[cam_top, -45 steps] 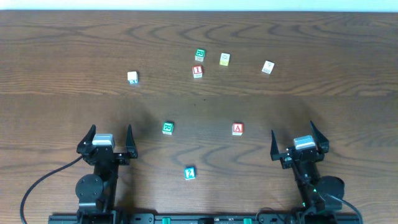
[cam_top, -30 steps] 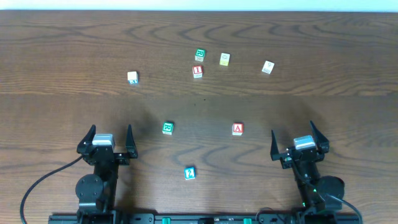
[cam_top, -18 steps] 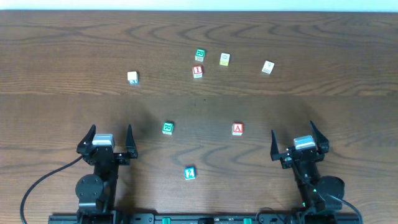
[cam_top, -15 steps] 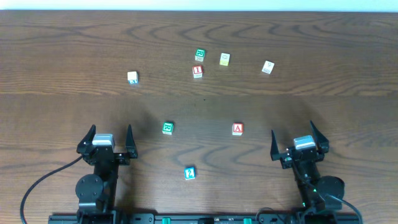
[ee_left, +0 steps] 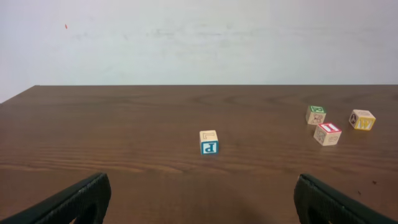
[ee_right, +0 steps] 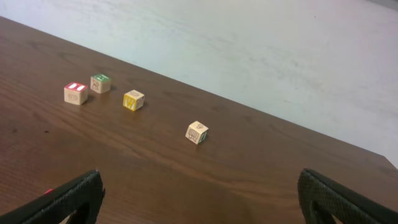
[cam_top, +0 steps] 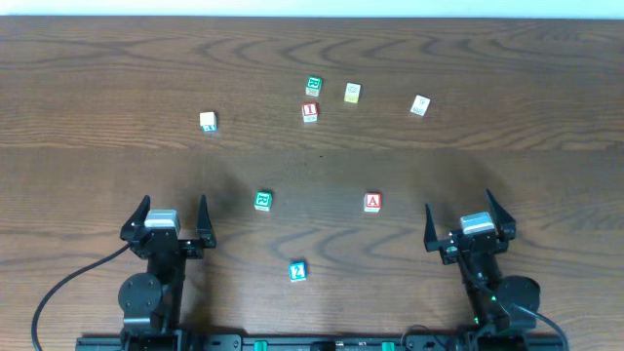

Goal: Spell out Ai2

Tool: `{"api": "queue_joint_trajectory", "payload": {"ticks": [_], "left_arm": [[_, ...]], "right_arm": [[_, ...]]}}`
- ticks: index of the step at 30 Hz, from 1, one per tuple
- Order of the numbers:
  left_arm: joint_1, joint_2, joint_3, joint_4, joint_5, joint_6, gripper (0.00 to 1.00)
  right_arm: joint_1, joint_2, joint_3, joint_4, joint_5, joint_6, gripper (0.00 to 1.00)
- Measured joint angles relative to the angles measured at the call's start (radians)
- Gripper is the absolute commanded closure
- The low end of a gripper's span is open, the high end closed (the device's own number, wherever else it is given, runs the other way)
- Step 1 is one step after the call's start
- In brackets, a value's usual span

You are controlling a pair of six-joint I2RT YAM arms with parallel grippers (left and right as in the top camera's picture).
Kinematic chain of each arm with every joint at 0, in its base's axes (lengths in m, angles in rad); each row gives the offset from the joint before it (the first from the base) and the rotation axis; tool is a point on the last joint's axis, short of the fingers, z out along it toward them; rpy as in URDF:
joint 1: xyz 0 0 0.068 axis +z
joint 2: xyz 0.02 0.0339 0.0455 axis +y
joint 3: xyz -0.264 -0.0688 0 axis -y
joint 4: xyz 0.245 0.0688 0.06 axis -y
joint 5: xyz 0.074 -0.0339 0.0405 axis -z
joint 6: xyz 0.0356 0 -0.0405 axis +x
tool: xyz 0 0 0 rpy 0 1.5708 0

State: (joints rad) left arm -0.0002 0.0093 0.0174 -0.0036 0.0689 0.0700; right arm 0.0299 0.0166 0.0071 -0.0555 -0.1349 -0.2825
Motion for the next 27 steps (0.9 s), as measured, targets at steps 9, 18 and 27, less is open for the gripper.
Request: {"api": "queue_joint_trajectory", "payload": {"ticks": [9,18,27], "left_arm": [[0.000,0.002,0.050,0.174,0.085,-0.021,0.05],[0.000,0.153,0.514,-0.025,0.074,0.035,0.05],[0.000,0.745,1.199,-0.491,0.087,0.047,0.05]], "right_arm": [[0.000,0.000,0.000,0.037,0.014,0.000,0.01],[0.000,0.008,0.108,-0.010,0.089,0.192,0.01],[0.000,0.379,0.795,-0.371,0.262,0.302,0.01]]}}
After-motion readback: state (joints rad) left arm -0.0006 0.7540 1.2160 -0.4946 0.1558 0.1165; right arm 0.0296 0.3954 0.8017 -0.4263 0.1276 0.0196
